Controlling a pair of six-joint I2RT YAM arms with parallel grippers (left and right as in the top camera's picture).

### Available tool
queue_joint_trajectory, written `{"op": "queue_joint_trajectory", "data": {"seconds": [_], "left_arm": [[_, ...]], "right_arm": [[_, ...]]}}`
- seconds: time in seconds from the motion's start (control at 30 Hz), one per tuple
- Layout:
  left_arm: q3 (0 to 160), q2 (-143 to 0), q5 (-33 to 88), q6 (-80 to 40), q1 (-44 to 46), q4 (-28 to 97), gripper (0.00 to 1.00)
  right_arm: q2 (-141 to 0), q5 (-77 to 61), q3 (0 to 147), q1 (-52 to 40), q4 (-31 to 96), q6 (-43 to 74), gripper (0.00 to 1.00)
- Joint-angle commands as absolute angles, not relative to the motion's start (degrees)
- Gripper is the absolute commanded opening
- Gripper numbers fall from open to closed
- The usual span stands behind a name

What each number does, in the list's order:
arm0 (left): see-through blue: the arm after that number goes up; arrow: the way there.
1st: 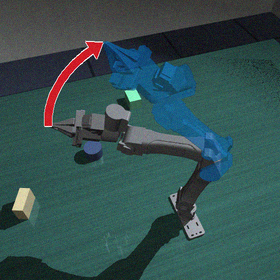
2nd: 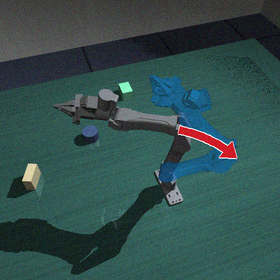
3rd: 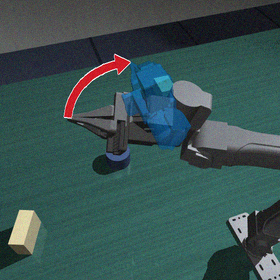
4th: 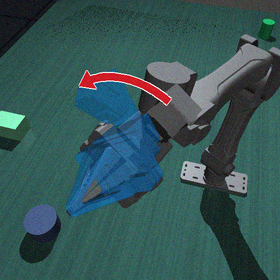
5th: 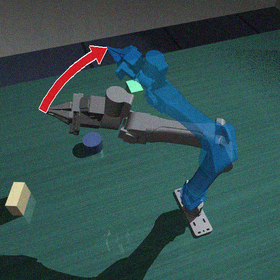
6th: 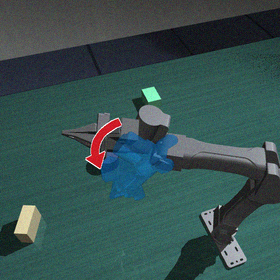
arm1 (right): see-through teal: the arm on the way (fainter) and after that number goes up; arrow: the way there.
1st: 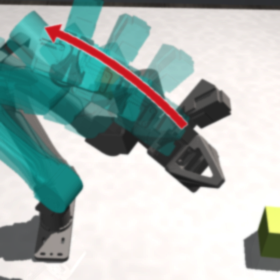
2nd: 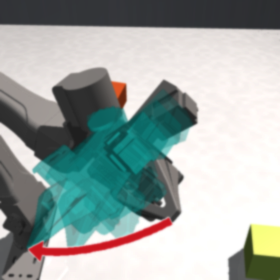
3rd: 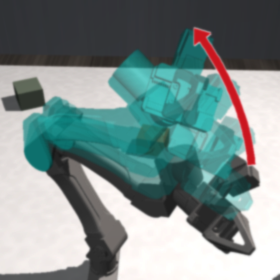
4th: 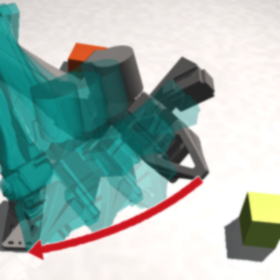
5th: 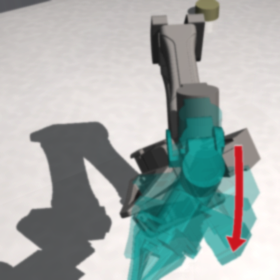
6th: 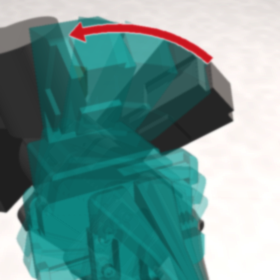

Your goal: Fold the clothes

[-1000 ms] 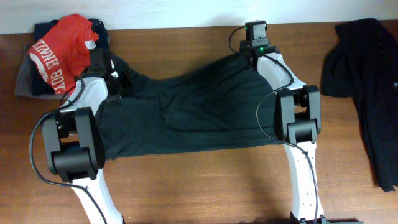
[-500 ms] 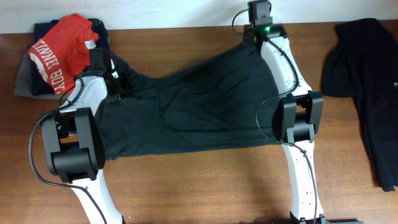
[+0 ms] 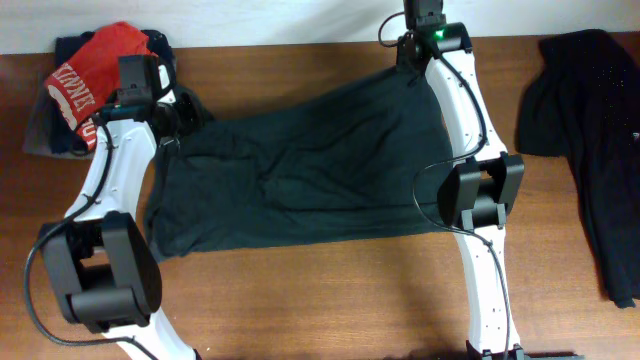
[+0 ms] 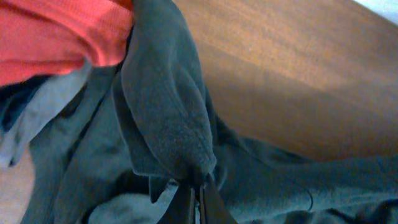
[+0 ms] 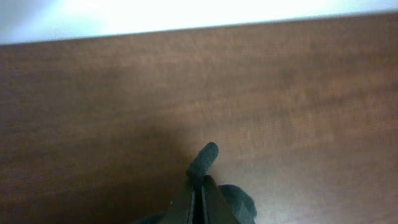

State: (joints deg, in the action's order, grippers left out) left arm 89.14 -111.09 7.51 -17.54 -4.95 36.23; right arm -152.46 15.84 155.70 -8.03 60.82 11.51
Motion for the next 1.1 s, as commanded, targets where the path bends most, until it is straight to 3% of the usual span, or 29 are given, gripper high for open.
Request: {"op": "queue_joint_trajectory", "data": {"seconds": [0.0,1.07], "left_arm": [[90.13,-109.16,7.09,-16.62,-5.15,39.22,0.01],[92.01,-103.74,4.38,-14.44,-3.75,65.71,0.01]], "right_arm": [[-150.15,16.78,157.21,-7.75,63.11,14.81,0.04],[-143.81,16.71,157.21,-7.05,87.68,20.69,0.04]]}}
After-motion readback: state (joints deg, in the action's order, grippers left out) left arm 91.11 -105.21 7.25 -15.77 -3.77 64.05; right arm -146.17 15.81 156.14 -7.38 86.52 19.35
